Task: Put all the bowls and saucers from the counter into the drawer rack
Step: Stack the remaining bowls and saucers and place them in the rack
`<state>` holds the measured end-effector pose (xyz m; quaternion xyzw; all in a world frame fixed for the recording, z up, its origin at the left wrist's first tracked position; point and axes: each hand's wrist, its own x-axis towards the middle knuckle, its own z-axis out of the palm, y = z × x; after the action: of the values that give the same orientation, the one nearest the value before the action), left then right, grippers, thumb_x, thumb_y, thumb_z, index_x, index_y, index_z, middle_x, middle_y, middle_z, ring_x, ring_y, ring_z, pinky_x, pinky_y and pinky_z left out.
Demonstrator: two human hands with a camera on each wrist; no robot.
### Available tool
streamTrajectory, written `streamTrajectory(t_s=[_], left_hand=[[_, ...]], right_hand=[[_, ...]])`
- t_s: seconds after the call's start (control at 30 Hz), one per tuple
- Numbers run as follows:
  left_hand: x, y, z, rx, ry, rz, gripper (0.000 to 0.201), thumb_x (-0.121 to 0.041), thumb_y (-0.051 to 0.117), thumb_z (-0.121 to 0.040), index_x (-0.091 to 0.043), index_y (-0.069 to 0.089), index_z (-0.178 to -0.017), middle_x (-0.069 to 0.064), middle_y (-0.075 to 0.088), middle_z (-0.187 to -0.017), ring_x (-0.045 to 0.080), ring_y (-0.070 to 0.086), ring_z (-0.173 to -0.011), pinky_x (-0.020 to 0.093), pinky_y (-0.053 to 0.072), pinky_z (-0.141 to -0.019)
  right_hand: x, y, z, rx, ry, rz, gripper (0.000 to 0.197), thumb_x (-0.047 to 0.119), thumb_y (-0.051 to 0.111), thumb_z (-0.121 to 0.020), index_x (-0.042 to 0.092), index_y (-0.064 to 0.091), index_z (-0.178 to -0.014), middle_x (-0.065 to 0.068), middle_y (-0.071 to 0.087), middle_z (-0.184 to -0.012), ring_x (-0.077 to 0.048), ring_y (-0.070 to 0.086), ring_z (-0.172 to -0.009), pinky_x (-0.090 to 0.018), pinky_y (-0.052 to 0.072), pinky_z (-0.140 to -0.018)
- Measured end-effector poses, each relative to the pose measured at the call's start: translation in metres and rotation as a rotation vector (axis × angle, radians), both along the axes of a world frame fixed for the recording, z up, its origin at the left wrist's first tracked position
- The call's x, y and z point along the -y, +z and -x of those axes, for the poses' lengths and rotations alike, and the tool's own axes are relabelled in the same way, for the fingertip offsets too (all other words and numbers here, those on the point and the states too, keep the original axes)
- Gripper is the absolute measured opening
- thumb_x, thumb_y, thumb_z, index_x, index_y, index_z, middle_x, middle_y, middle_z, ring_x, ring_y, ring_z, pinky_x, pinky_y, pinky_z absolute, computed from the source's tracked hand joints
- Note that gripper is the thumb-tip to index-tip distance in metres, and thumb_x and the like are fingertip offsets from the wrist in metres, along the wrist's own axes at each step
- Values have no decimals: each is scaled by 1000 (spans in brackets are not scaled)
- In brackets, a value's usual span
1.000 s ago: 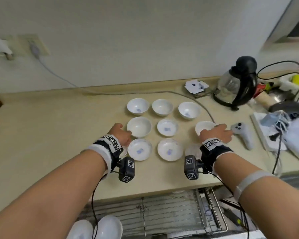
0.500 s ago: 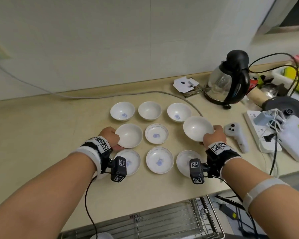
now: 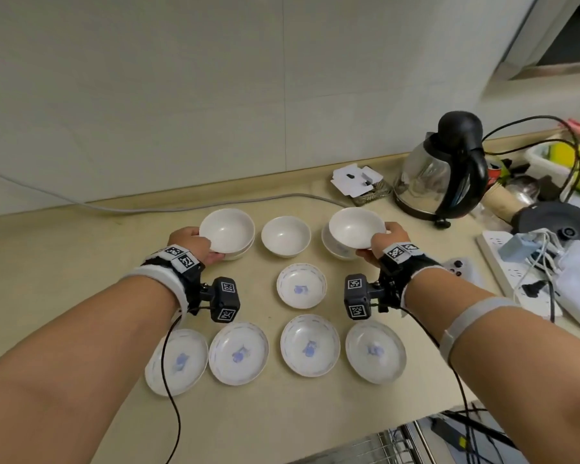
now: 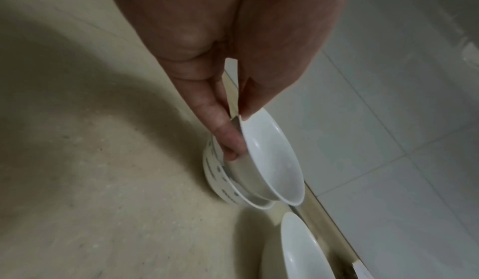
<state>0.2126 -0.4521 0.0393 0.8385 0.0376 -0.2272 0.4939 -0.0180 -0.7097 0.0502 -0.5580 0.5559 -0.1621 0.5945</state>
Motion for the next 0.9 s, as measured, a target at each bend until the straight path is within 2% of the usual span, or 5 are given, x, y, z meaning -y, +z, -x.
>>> streamTrajectory(t_s=[0.2,0.5,0.63,0.77,0.9], left_hand=[[5,-13,-9,-86,40,82,48,9,62,-88,0,57,-135,17,68,-120,32,72,-97,40,61,-87],[8,-22,-15,-124,63,88,46,10,58,-87,-4,64,-130,14,68,-112,33,69,-99,41,59,-90],[9,-22,-7,-167,114,99,49,6,45,-93,-15,63,-134,22,65,-115,33,70,-77,42,59,-67],[10,-24,-4,-203,132,172,52,8,45,-93,-8,53,-142,30,62,-128,41,69,-78,43,62,-55],[9,-18,1,-210,142,233,52,14,48,-90,1,51,-141,34,59,-131,43,68,-77,41,61,-45]], right_hand=[[1,-18,-12,46,-51,-59,64,-8,44,-86,20,46,-144,-17,43,-138,-48,51,-116,-49,61,-78],[3,-30,-15,-162,82,40,60,8,42,-77,24,52,-134,-12,62,-103,-41,72,-80,-51,62,-73],[14,-45,-18,-215,136,117,44,14,46,-69,6,56,-111,-13,64,-87,-41,67,-79,-52,60,-76],[4,-24,-22,-41,27,69,46,5,46,-81,13,54,-125,-15,58,-116,-36,65,-68,-53,62,-68],[-5,8,-42,71,92,41,52,2,43,-91,16,45,-141,-20,48,-135,-42,68,-76,-30,58,-46]])
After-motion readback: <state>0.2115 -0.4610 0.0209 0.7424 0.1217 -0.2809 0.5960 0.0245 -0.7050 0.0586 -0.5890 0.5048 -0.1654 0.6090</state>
